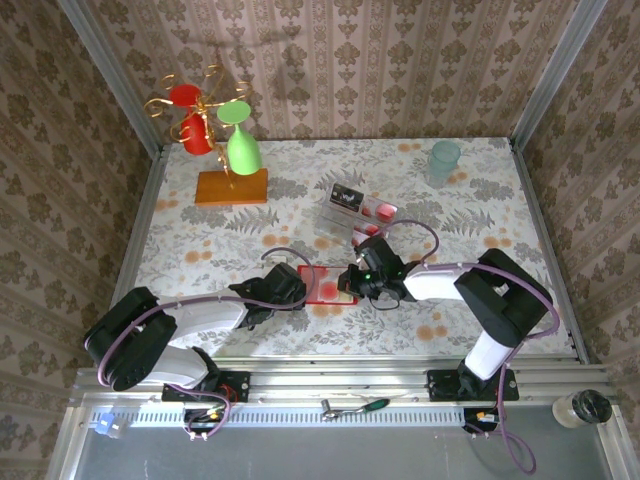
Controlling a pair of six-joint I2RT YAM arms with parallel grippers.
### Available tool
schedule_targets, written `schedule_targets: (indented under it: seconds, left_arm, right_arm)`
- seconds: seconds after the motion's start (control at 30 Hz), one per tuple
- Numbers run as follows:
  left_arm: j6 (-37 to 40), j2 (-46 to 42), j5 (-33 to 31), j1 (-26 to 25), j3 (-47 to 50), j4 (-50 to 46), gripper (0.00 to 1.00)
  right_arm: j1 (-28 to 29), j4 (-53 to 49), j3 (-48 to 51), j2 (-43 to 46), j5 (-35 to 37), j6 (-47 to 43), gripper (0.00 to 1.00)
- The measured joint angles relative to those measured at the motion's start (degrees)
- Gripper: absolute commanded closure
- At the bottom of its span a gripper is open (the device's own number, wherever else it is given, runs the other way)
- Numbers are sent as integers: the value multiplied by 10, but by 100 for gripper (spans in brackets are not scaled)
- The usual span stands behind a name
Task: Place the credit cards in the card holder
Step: Insert the credit card into the card slot.
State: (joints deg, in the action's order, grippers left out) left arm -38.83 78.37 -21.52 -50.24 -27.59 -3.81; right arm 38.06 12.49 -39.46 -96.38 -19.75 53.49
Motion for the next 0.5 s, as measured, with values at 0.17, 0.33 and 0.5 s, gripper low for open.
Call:
schedule_targets:
  seconds: [0.17,0.33,0.5]
  left_arm:
    - [0,0,-2,0,3,4,0]
    - [0,0,-2,0,3,4,0]
    - [0,0,-3,0,3,4,0]
  right_arm:
    - [0,-10,-15,-12,-9,-9,100]
    - [0,-9,-28,-25,-21,-9,100]
    - [7,-24,-45,-34,-25,-12,75]
